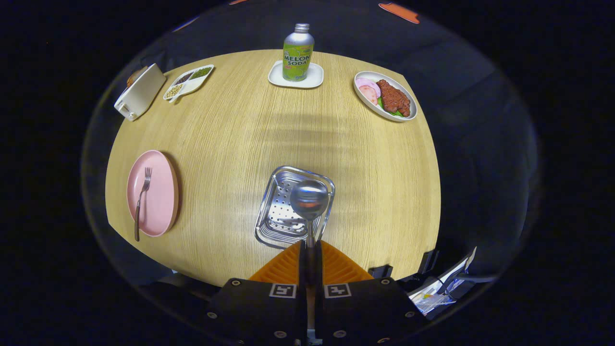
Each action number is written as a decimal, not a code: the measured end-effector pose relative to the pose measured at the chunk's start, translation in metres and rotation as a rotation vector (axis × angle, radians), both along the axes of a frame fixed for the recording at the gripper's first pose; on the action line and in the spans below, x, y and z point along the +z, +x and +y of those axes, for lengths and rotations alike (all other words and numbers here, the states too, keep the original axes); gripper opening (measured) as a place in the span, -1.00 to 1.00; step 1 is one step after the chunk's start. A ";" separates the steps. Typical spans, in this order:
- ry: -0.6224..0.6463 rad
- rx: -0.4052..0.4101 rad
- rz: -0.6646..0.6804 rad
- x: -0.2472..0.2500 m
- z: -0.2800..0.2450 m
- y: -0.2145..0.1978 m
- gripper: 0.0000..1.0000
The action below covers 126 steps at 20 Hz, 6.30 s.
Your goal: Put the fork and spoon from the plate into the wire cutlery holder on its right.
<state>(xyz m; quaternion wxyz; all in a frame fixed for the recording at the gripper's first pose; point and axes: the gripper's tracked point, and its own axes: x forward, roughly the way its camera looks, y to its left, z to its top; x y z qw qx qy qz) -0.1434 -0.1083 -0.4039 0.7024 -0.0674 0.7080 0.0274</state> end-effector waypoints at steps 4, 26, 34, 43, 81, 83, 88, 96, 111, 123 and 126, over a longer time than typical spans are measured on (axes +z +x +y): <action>0.044 -0.018 -0.014 -0.005 0.011 0.006 -0.83; 0.207 -0.106 -0.909 0.133 0.144 0.098 -0.31; 0.301 -0.076 -0.850 0.101 0.253 0.064 0.63; 0.314 -0.018 -0.576 0.012 0.332 -0.003 0.78; 0.208 -0.114 -0.471 0.019 0.185 0.024 -0.91; 0.171 -0.151 -0.500 0.031 0.149 0.031 -0.91; 0.114 -0.203 -0.549 0.051 0.087 0.043 -0.91; 0.019 -0.169 -0.450 0.045 0.017 0.011 -0.91; -0.018 -0.037 -0.271 0.012 0.012 -0.012 -0.86; 0.018 -0.035 -0.490 0.046 0.013 0.049 -0.82; 0.080 -0.065 -0.646 0.080 0.021 0.077 -0.81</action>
